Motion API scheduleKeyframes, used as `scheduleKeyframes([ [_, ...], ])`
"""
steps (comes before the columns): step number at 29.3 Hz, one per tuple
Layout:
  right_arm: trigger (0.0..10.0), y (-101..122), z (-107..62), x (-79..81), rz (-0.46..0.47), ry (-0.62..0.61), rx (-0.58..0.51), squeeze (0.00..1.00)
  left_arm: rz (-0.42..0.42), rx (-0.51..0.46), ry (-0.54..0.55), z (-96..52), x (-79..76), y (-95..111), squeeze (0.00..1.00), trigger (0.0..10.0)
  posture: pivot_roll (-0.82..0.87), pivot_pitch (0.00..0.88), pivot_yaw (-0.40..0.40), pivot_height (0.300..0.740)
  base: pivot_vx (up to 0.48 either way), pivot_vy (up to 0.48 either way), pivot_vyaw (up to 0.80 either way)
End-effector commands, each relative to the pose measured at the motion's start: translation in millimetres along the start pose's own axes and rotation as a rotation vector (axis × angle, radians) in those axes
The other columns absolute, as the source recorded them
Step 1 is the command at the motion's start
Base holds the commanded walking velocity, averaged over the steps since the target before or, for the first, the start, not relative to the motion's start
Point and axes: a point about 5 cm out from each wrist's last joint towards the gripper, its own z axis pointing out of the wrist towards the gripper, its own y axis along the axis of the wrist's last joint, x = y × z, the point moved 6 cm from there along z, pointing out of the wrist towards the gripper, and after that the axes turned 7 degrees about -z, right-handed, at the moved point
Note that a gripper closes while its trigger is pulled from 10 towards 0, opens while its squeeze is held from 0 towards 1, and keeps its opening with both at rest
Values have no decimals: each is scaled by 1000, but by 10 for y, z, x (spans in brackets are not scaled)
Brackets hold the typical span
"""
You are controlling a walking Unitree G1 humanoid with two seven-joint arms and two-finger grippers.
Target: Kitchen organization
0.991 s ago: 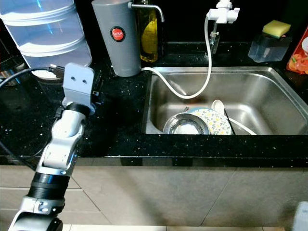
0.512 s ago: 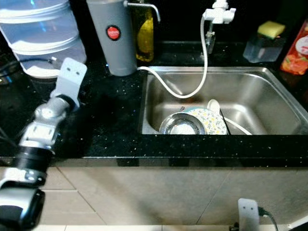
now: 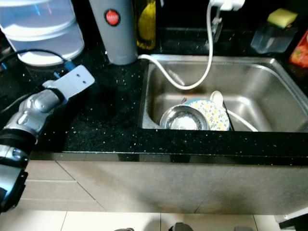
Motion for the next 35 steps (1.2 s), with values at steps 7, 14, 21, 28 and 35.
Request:
scheduleKeyframes([
  [7, 10000, 159, -140, -304, -7, -62, -97, 0, 36, 73, -16, -3, 12, -213, 0, 10000, -61, 267, -48, 740, 0, 0, 0],
  [14, 10000, 185, -267, -501, -23, -106, -123, 0, 13, 69, 0, 25, 95, -185, 0, 10000, -91, 283, -61, 740, 0, 0, 0],
  [21, 10000, 151, -413, -622, -13, -151, -134, 0, -35, 44, -2, 141, 116, 3, 0, 10000, -132, 288, -44, 740, 0, 0, 0],
  [28, 10000, 85, -557, -605, 2, -173, -137, 0, -310, -5, -54, 295, 34, 316, 0, 10000, -194, 294, -33, 740, 0, 0, 0],
  [35, 10000, 4, -701, -701, 5, -207, -121, 0, -419, -87, -127, 371, -85, 609, 0, 10000, -236, 304, -33, 740, 0, 0, 0],
])
